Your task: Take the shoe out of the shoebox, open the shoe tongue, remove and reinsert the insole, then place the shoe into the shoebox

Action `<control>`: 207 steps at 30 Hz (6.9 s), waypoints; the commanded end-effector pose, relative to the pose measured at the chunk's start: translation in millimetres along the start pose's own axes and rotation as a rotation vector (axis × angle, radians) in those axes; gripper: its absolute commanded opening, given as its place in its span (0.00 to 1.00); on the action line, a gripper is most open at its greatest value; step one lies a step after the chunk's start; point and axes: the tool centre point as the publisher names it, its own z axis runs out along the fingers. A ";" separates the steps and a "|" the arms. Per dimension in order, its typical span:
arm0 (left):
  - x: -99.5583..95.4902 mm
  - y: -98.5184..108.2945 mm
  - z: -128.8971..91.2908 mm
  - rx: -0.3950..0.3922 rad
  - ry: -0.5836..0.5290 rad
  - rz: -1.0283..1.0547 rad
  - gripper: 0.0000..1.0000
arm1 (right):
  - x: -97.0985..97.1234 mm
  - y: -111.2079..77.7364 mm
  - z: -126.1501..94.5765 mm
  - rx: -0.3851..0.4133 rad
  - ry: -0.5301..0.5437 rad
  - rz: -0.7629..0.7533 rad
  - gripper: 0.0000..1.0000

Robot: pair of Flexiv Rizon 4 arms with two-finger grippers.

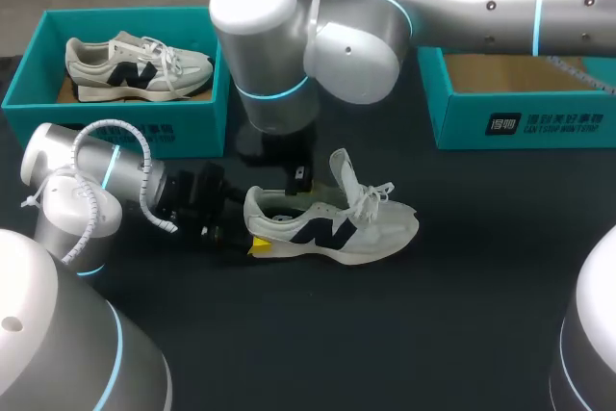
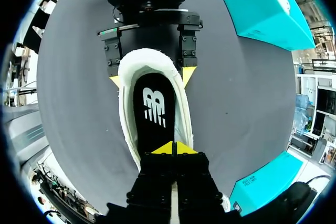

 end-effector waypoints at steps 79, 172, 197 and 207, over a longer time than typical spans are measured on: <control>0.7 2.5 1.9 -0.003 0.001 0.000 0.00 | 25.4 -0.9 95.2 0.004 0.065 0.023 0.00; 0.7 2.5 1.9 -0.003 0.001 0.000 0.00 | 8.8 -14.9 41.1 -0.344 0.231 -0.117 0.00; 0.7 2.5 1.9 -0.003 0.001 0.000 0.00 | -4.8 -34.3 15.2 -0.417 0.170 -0.142 0.00; 0.7 2.5 1.9 -0.003 0.001 0.000 0.00 | -7.4 -25.6 7.5 -0.485 0.156 -0.155 0.00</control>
